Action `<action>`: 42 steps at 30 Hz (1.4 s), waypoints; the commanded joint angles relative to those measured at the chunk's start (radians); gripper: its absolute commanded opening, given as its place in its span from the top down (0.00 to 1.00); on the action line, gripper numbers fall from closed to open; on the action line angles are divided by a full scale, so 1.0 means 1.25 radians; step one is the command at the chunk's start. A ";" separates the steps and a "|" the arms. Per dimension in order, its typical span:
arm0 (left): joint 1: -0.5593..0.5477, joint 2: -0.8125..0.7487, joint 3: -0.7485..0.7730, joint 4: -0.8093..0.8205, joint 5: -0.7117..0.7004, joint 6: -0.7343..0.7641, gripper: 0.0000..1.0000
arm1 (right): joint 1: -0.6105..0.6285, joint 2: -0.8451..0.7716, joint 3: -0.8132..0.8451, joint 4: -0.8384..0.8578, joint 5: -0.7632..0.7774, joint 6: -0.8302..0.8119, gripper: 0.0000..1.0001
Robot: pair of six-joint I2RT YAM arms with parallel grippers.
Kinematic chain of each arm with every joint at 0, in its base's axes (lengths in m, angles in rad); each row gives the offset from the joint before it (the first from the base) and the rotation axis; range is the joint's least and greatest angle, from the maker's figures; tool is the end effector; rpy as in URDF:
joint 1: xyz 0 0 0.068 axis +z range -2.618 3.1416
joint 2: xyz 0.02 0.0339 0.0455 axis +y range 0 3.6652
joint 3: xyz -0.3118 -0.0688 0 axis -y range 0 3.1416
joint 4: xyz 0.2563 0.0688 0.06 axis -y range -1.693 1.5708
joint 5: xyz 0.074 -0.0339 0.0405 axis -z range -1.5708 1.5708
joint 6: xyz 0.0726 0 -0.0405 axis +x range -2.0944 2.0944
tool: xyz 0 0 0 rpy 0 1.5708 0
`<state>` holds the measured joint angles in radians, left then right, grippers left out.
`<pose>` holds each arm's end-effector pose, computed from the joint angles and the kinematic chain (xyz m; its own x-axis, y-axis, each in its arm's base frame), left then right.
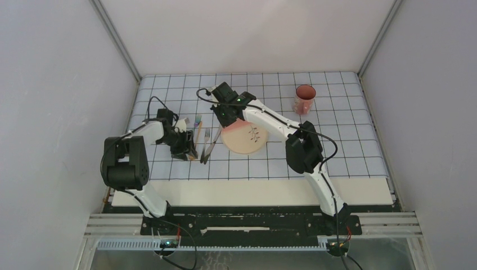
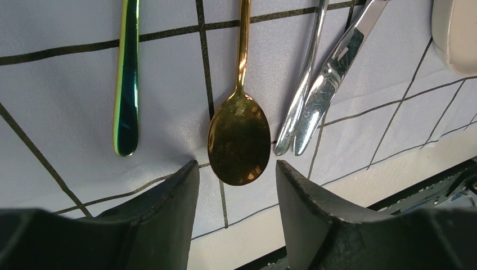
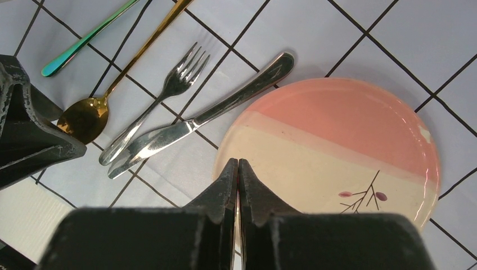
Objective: Set the dinner table for one person
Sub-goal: Pick up the spoon from the napkin.
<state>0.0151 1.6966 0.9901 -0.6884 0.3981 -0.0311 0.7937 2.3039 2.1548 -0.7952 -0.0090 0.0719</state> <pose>0.3181 -0.0233 0.1633 -0.9857 -0.0435 -0.1630 0.0233 0.9218 -0.3869 0.4041 0.4118 0.2477 -0.6181 -0.5260 -0.5843 -0.6740 0.7371 0.0494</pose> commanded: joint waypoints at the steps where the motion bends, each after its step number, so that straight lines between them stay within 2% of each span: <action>1: -0.007 0.019 0.054 0.024 0.000 -0.023 0.42 | -0.008 -0.065 0.003 0.029 0.011 -0.012 0.92; 9: -0.025 0.042 0.077 0.039 -0.007 -0.030 0.45 | -0.022 -0.082 -0.022 0.037 0.009 -0.014 0.92; 14: -0.030 0.048 0.085 0.040 -0.012 -0.030 0.53 | -0.025 -0.089 -0.032 0.041 0.007 -0.015 0.93; 22: -0.033 0.044 0.083 0.027 -0.005 -0.024 0.74 | -0.027 -0.092 -0.044 0.045 0.004 -0.014 0.94; 28: -0.033 0.042 0.091 0.011 -0.003 -0.014 0.98 | -0.027 -0.092 -0.045 0.045 0.002 -0.014 0.95; 29: -0.033 0.041 0.093 0.008 -0.002 -0.012 1.00 | -0.027 -0.092 -0.046 0.045 0.002 -0.014 0.95; 34: -0.034 0.028 0.092 0.000 0.007 -0.009 0.99 | -0.025 -0.089 -0.052 0.046 0.000 -0.014 0.96; 35: -0.033 0.028 0.093 -0.006 0.015 -0.009 0.94 | -0.025 -0.089 -0.051 0.047 0.000 -0.013 0.96; 39: -0.034 0.018 0.082 -0.016 0.037 -0.011 0.63 | -0.025 -0.093 -0.052 0.044 -0.003 -0.009 0.94; 42: -0.035 0.014 0.073 -0.026 0.064 -0.013 0.59 | -0.024 -0.095 -0.055 0.043 -0.006 -0.005 0.93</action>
<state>-0.0204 1.7523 1.0554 -0.6987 0.4149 -0.0532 0.7616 2.2570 2.0876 -0.7689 -0.0086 0.0658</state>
